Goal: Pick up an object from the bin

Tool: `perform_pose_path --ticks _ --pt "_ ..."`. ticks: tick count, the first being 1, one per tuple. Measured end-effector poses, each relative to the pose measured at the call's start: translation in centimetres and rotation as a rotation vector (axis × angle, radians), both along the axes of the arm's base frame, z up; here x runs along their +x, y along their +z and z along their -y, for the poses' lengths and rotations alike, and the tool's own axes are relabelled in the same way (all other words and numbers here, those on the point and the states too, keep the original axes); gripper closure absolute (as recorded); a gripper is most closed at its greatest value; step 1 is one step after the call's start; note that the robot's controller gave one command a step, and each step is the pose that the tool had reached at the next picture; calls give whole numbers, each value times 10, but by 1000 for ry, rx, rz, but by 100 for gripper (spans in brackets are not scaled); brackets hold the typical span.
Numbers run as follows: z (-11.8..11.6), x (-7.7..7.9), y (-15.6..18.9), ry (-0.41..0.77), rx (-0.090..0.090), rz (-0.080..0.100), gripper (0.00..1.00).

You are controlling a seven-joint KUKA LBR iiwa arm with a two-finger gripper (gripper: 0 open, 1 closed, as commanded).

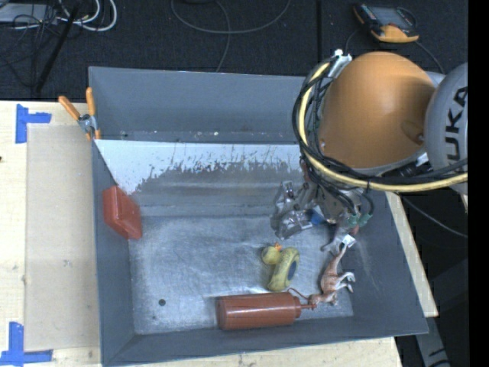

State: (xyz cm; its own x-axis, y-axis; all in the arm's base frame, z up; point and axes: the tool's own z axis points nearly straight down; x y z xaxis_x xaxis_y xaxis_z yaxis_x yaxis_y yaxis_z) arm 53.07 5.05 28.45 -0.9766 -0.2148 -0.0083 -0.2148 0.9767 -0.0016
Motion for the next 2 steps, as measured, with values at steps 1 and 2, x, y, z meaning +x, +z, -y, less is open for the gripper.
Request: perform_pose_path --ticks 1,2 --pt "2 -9 -36 -79 1 -12 100" --pt "14 8 -154 137 0 -13 0"
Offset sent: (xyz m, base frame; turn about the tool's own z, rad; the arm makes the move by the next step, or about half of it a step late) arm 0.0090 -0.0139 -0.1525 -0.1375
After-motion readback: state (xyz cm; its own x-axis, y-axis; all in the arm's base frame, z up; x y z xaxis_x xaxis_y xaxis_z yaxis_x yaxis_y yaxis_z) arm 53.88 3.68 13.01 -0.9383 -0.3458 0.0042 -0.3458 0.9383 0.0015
